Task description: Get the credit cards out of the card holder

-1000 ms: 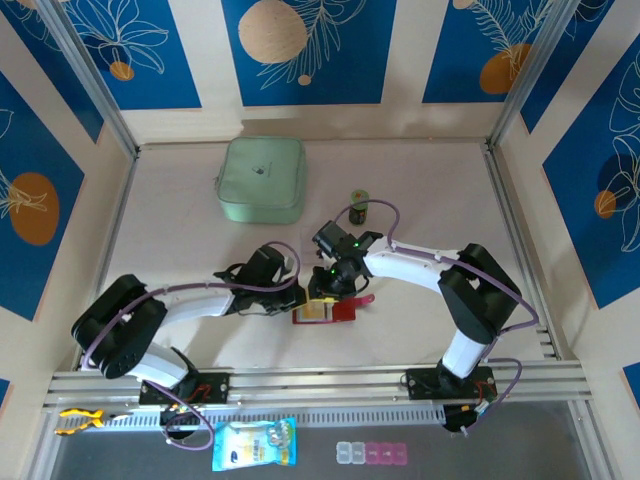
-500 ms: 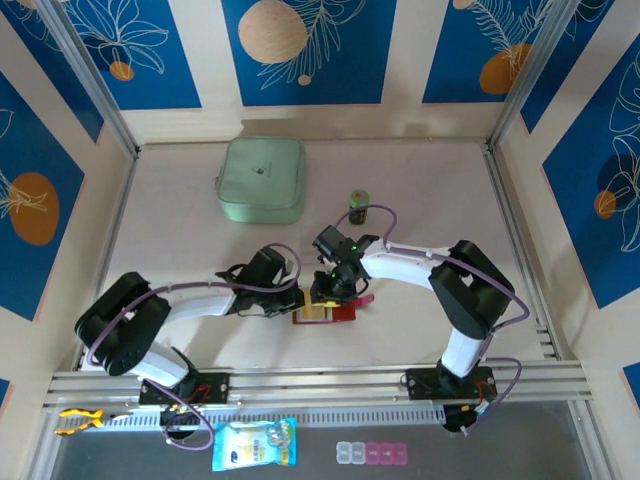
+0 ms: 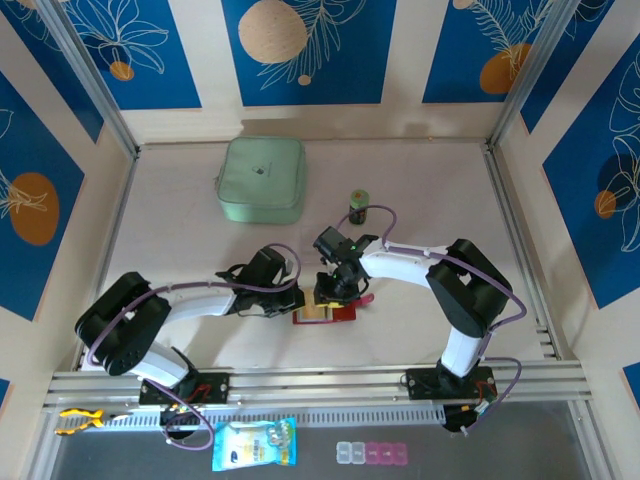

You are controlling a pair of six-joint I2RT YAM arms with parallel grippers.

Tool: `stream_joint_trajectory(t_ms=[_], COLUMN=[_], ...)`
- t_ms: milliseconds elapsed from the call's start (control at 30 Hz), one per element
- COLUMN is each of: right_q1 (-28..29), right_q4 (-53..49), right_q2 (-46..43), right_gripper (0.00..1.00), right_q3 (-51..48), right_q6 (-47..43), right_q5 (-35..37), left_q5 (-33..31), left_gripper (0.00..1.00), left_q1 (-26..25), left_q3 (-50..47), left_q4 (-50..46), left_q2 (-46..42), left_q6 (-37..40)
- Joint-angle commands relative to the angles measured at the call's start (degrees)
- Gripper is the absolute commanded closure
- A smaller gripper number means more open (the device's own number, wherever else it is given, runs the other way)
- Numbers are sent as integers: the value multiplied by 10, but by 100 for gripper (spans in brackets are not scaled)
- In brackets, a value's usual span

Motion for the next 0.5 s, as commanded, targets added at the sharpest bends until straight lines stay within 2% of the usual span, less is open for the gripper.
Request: stream_joint_trajectory(t_ms=[0, 167, 300, 467], right_q1=[-2, -2, -2, -1], right_q4=[-35, -28, -10, 33], right_q2=[-4, -21, -36, -48], right_gripper=[69, 69, 68, 63], right_q3=[11, 8, 3, -14], right_q6=[-11, -9, -1, 2], right_q5=[17, 9, -5, -36], left_q5=[-12, -11, -22, -28], left_gripper=[98, 97, 89, 90], left_q1=[-5, -5, -5, -5], left_q3=[0, -1, 6, 5], left_q4=[-14, -9, -23, -31], left_q2=[2, -11, -24, -20], left_q6=[10, 5, 8, 12])
